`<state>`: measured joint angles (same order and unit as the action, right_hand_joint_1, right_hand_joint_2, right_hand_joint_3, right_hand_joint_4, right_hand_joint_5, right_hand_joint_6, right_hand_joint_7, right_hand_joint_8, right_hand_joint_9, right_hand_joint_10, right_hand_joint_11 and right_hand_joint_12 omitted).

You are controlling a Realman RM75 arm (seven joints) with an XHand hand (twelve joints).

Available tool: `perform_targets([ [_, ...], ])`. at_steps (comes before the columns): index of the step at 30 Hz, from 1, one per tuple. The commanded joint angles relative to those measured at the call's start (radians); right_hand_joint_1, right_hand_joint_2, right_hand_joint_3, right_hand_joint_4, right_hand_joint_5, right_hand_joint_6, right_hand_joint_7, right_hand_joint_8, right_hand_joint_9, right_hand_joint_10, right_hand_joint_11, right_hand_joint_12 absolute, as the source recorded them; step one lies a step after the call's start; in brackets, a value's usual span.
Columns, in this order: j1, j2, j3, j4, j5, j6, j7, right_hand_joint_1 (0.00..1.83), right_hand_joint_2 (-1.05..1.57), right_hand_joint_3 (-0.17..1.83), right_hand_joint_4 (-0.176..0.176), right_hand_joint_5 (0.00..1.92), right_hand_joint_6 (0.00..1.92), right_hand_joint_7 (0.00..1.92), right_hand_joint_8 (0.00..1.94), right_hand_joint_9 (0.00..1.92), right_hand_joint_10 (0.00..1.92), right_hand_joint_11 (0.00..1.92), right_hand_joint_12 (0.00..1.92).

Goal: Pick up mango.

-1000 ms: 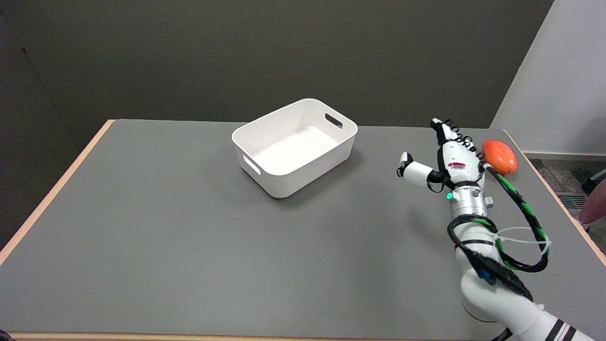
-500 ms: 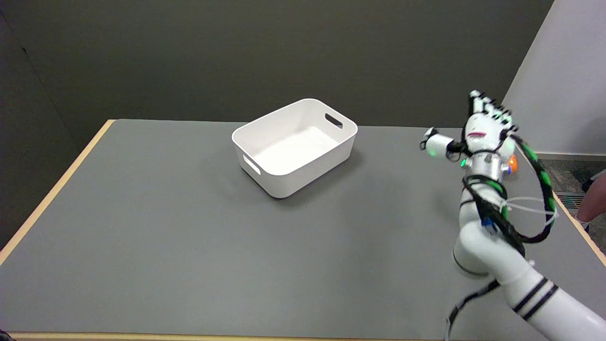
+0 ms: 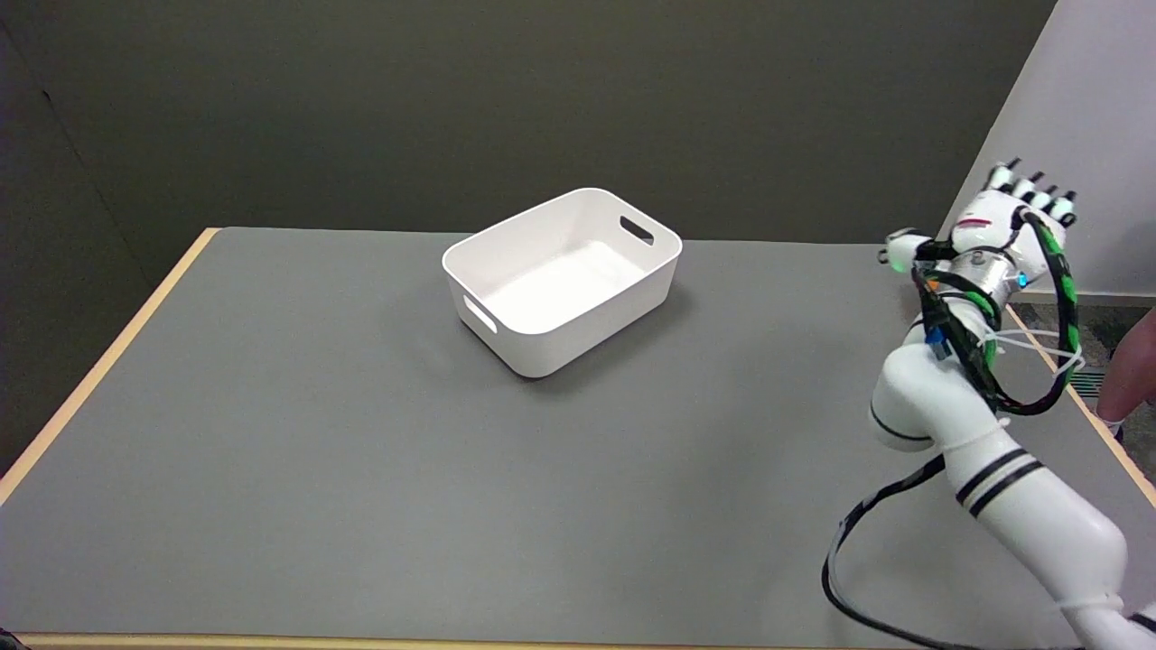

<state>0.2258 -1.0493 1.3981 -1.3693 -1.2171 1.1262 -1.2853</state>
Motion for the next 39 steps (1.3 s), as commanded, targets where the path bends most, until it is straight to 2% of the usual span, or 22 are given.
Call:
perform_targets([
  [1,0.264,0.055,0.014,0.562,0.171,-0.086,0.015,0.64,0.63,1.04,0.03,0.03,0.4,0.09,0.35,0.14,0.64,0.01,0.9],
  [3,0.303,0.055,0.0,0.633,0.171,-0.118,0.043,0.46,0.62,1.0,0.023,0.08,0.36,0.13,0.29,0.16,0.62,0.0,1.01],
  [8,0.401,0.049,-0.065,0.762,0.165,-0.23,0.112,0.45,0.62,1.0,0.024,0.07,0.37,0.14,0.29,0.16,0.63,0.0,1.01],
  [11,0.426,0.048,-0.085,0.779,0.162,-0.279,0.14,0.46,0.62,1.0,0.022,0.08,0.37,0.13,0.29,0.16,0.63,0.0,1.01],
  [13,0.444,0.046,-0.103,0.779,0.162,-0.312,0.171,0.59,0.63,1.03,0.024,0.05,0.4,0.1,0.34,0.15,0.64,0.01,0.93],
  [14,0.45,0.046,-0.109,0.78,0.162,-0.321,0.176,0.61,0.63,1.03,0.024,0.04,0.4,0.09,0.34,0.14,0.64,0.01,0.91],
  [16,0.466,0.044,-0.131,0.788,0.162,-0.354,0.183,0.47,0.61,0.99,0.02,0.07,0.35,0.1,0.28,0.13,0.62,0.0,0.97],
  [17,0.471,0.042,-0.138,0.791,0.163,-0.361,0.183,0.47,0.61,0.99,0.016,0.07,0.33,0.1,0.28,0.13,0.62,0.0,0.97],
  [20,0.479,0.04,-0.155,0.799,0.169,-0.361,0.183,0.48,0.61,0.99,0.01,0.06,0.32,0.08,0.27,0.12,0.62,0.0,0.96],
  [24,0.464,0.034,-0.155,0.792,0.18,-0.338,0.183,0.46,0.66,0.89,0.007,0.07,0.29,0.1,0.22,0.12,0.58,0.0,0.92],
  [27,0.447,0.034,-0.156,0.782,0.201,-0.335,0.181,0.47,0.61,0.99,0.004,0.06,0.32,0.08,0.27,0.11,0.62,0.0,0.96],
  [39,0.43,0.024,-0.158,0.84,0.26,-0.275,0.176,0.46,0.61,0.99,0.01,0.08,0.38,0.11,0.29,0.13,0.63,0.0,0.98],
])
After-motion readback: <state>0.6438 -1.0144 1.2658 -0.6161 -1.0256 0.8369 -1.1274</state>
